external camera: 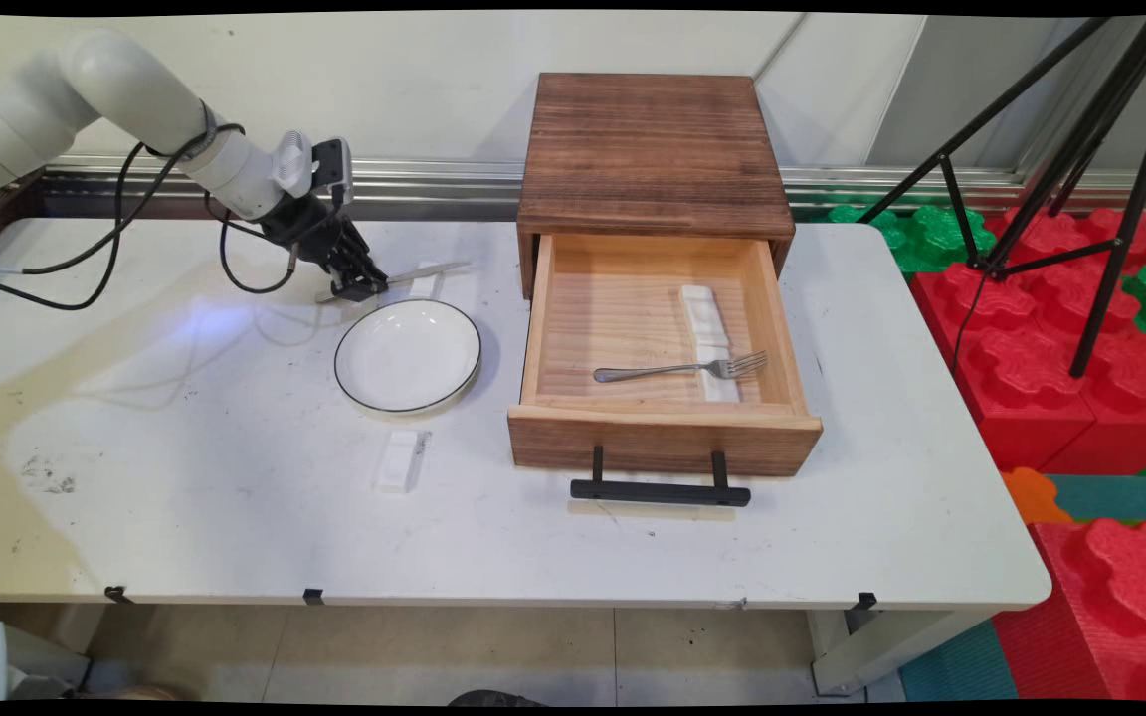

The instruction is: Place the picked object into the drawer

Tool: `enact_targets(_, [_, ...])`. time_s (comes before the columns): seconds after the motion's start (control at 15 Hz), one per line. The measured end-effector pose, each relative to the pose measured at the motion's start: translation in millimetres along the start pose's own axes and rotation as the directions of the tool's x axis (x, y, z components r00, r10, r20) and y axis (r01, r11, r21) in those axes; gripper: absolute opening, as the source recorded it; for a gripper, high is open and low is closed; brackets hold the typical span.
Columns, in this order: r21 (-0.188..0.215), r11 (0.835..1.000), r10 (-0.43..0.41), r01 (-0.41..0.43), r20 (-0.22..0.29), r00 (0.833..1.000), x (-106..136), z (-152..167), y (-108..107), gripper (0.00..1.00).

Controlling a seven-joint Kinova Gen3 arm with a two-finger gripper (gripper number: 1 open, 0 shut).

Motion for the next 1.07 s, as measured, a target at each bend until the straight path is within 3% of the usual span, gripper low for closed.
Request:
enact_targets(0.53, [-0.005, 1.000, -0.012, 0.012, -0.011, 1.000, -0.3, -5.1, 0.0, 0.00])
enact_targets(1.07, [0.005, 1.000, -0.007, 0.007, -0.048, 0.999, 4.3, -38.5, 10.0, 0.00])
